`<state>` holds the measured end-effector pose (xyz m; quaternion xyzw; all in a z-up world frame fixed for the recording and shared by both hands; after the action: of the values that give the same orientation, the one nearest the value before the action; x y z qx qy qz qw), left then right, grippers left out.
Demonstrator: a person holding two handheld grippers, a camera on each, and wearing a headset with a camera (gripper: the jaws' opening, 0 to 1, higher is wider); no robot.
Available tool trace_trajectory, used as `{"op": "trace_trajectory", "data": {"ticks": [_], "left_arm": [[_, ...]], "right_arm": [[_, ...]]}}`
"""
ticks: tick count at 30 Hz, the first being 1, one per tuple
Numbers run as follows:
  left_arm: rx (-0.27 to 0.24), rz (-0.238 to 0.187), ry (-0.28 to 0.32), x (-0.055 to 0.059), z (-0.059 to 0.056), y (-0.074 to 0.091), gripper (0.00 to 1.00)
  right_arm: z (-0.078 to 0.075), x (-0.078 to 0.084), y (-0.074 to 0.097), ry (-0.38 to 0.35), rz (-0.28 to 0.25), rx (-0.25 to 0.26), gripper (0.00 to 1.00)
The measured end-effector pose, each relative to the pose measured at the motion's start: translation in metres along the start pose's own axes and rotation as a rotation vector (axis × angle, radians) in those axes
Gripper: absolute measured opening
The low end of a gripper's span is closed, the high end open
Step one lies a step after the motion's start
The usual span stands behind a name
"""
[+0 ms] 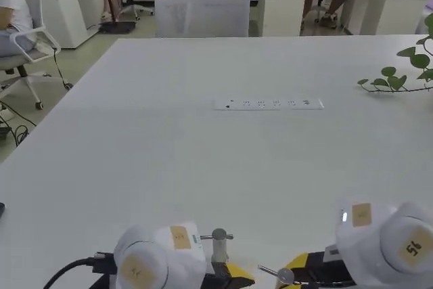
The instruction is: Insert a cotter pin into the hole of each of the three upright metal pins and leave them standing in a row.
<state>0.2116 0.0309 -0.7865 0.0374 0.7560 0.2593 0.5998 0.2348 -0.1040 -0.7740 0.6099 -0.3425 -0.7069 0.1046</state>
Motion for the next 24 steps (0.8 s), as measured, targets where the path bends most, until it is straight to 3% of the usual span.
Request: {"op": "trace_trajectory", "data": {"ticks": [9, 13, 17, 24], "left_arm": [[-0.003, -0.007, 0.037, 0.003, -0.008, 0.016, 0.56], [-0.051, -0.001, 0.071, 0.004, -0.007, 0.021, 0.64], [-0.052, 0.006, 0.077, 0.006, -0.011, 0.026, 0.64], [-0.076, -0.02, 0.107, 0.003, -0.012, 0.032, 0.75]], "right_arm": [[-0.002, -0.001, -0.001, 0.02, 0.005, -0.019, 0.13], [-0.003, -0.001, -0.001, 0.054, 0.012, -0.04, 0.13], [-0.006, -0.002, 0.0, 0.081, 0.023, -0.06, 0.13], [-0.017, -0.004, 0.002, 0.143, 0.041, -0.098, 0.13]]}}
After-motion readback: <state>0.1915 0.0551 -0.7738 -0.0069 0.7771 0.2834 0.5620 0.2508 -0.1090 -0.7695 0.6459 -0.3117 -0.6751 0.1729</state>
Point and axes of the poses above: the centre of the closed fingertips' face, and the gripper's own axes: y roughly backward along the fingers, z roughly to its left, x roughly out of its underside, the point moved 8 cm from there along y, roughly backward along the fingers, and after that the axes turned 6 degrees about -z, right-handed, at the moved point
